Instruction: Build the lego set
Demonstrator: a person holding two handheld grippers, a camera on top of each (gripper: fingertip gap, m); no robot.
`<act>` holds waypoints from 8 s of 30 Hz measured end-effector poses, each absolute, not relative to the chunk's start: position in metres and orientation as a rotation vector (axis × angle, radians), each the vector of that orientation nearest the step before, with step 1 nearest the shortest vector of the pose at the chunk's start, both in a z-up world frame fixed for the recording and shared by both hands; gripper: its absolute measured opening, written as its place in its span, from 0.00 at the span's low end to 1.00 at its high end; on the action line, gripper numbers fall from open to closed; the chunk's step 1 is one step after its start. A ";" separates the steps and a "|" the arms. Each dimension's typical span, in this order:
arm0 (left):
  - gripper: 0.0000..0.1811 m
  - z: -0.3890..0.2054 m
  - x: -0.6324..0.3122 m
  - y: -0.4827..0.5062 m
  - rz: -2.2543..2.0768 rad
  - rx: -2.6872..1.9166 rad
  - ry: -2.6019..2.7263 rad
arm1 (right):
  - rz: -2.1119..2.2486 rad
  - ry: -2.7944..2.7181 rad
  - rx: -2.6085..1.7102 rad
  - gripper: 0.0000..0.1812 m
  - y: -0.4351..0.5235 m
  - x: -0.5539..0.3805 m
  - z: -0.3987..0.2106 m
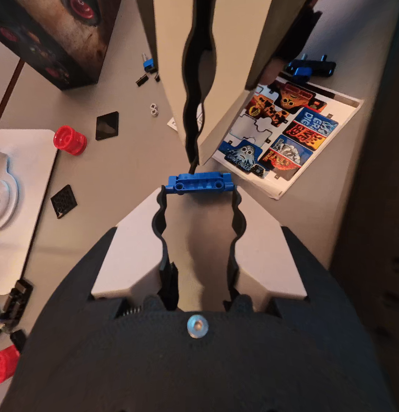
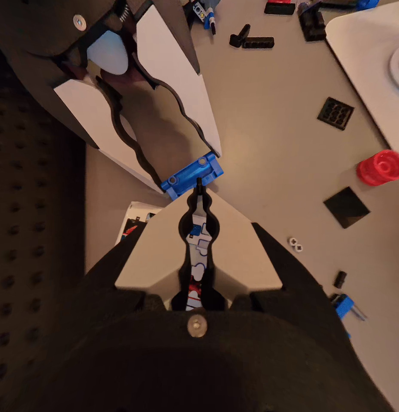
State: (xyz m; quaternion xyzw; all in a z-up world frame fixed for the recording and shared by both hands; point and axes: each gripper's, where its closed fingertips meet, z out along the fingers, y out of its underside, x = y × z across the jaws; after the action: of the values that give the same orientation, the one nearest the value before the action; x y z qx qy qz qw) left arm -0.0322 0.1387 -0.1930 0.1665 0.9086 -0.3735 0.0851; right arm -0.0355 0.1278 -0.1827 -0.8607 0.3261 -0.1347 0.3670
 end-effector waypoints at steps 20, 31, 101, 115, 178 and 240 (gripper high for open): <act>0.32 -0.187 -0.050 0.135 -1.211 0.640 2.814 | -0.403 0.775 -2.230 0.01 0.128 -0.037 -0.183; 0.31 -0.194 -0.054 0.132 -1.155 0.691 2.854 | -0.580 0.594 -2.431 0.01 0.126 -0.041 -0.187; 0.31 -0.122 -0.079 0.139 -2.024 0.661 2.501 | -0.234 0.423 -1.843 0.01 0.136 -0.064 -0.123; 0.31 -0.141 -0.083 0.137 -1.807 0.777 2.523 | -0.461 0.330 -2.159 0.01 0.132 -0.069 -0.141; 0.32 -0.194 -0.071 0.134 -1.448 0.705 2.826 | -0.376 1.232 -2.257 0.01 -0.065 -0.177 -0.209; 0.01 -0.111 -0.079 0.123 -1.543 0.895 1.945 | 0.035 0.751 -1.674 0.02 0.128 -0.083 -0.109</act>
State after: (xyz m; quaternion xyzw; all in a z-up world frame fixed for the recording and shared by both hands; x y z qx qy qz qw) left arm -0.0792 0.1227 -0.1107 0.3285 0.7138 -0.5662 0.2488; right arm -0.0826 0.1282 -0.1085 -0.7246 0.3248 0.0152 0.6077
